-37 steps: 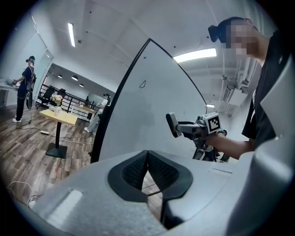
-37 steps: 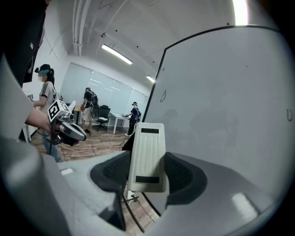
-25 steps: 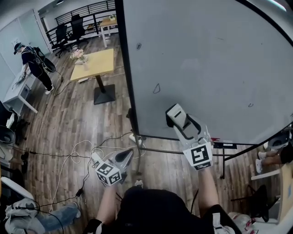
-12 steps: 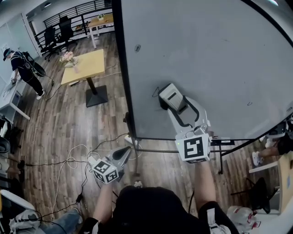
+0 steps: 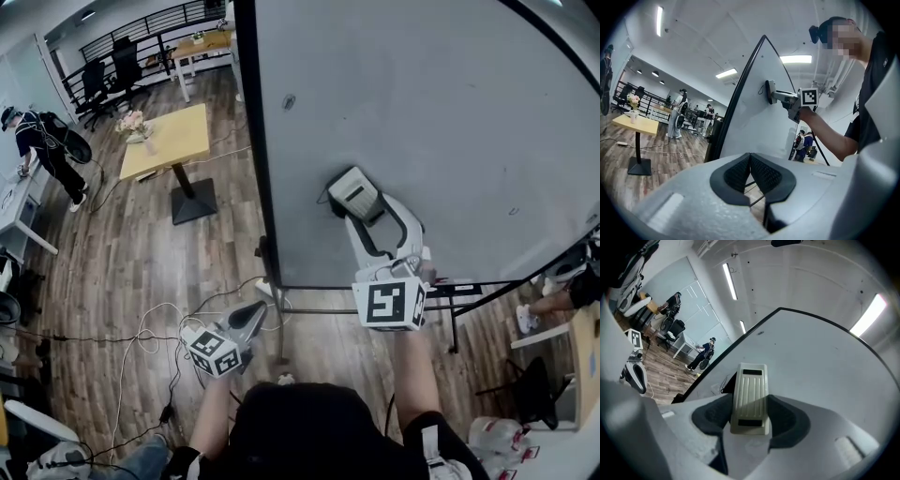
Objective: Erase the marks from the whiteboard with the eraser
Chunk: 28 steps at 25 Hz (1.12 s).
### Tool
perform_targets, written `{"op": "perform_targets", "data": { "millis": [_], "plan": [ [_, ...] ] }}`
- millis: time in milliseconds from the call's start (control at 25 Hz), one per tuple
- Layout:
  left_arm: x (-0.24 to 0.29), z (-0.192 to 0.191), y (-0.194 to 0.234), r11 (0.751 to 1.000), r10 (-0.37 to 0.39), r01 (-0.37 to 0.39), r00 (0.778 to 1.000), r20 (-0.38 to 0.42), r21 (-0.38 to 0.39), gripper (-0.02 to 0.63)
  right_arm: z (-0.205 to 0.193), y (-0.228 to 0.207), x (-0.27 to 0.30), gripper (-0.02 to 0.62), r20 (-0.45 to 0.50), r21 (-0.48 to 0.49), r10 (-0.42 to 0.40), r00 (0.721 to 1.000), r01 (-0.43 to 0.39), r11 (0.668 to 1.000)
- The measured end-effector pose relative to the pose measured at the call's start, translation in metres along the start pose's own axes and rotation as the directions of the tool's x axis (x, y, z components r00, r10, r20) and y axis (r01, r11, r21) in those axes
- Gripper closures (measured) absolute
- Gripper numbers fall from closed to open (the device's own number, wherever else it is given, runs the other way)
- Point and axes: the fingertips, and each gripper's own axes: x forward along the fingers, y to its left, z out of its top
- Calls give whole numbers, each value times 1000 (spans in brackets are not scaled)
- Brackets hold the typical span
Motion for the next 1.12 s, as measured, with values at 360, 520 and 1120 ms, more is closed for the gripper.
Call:
{"op": "perform_targets", "data": {
  "millis": [360,520,1120],
  "plan": [
    [11,-6,8,999,-36,35,999,-22,-14,594,-2,3,5,357,-17,-12,-43,999,43,999],
    [17,-6,8,998,-59,58,998,-25,-12,595,-1,6,7,357,-28,-4,-59,998,59,998],
    [4,-13,31,998,-62,60,997,-43,-31,595,14,73,32,357,-24,-54,25,999,-27,998]
  ]
}}
